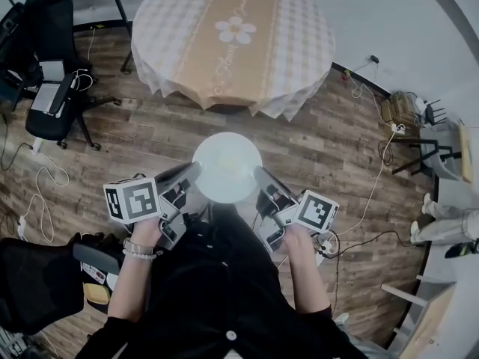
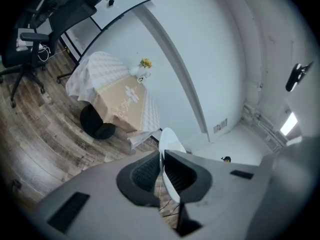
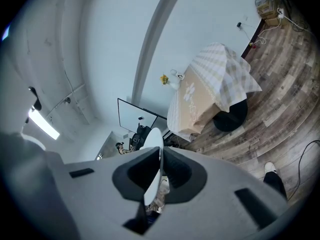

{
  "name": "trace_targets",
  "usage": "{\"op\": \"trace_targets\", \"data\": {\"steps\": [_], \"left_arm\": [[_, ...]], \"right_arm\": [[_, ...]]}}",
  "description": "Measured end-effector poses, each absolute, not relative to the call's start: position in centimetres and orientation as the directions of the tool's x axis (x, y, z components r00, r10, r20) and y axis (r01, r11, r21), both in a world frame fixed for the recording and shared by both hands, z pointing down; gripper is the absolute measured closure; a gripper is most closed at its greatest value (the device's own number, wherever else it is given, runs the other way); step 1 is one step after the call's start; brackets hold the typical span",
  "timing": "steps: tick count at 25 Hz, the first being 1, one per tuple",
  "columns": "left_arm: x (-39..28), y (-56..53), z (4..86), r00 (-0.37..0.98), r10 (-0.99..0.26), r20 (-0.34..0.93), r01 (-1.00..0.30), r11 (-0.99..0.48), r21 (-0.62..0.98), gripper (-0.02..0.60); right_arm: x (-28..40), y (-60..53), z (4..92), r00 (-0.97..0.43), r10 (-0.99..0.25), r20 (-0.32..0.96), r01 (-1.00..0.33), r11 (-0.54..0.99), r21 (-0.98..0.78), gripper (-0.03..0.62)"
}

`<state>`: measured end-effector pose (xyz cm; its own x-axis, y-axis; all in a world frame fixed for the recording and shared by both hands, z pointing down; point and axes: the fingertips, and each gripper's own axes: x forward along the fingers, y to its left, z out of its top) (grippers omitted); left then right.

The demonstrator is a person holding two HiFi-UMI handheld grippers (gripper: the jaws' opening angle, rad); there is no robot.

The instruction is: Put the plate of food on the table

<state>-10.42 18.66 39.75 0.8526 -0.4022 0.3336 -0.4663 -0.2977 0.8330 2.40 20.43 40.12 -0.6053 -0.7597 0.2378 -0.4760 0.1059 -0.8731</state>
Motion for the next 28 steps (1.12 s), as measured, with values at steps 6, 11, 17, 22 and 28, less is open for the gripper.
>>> {"op": "trace_targets", "data": {"steps": [6, 11, 17, 22, 28], "left_arm": [[-8.8, 15.9, 39.6, 0.842, -0.425, 0.333, -0.472, -0.279, 0.837, 0.561], [-7.5, 13.7, 39.3, 0.829, -0.448, 0.336, -0.481, -0.261, 0.837, 0.561], [-6.1, 11.7, 39.4, 0.811, -0.478, 0.338, -0.488, -0.233, 0.841, 0.561], [-5.5, 9.9, 39.5, 0.795, -0.499, 0.345, -0.5, -0.217, 0.839, 0.561], [-4.3, 8.5, 39.2, 0.783, -0.521, 0.341, -0.505, -0.209, 0.838, 0.561]], "right_arm": [[4.0, 17.4, 39.8, -0.624, -0.746, 0.232, -0.462, 0.113, -0.88, 0.586], [5.4, 14.9, 39.6, -0.646, -0.726, 0.236, -0.455, 0.118, -0.882, 0.586], [6.9, 12.3, 40.2, -0.675, -0.694, 0.252, -0.449, 0.115, -0.886, 0.586], [7.5, 10.2, 40.1, -0.701, -0.672, 0.238, -0.434, 0.137, -0.891, 0.586], [8.7, 8.3, 39.9, -0.712, -0.661, 0.235, -0.429, 0.146, -0.891, 0.586]]}}
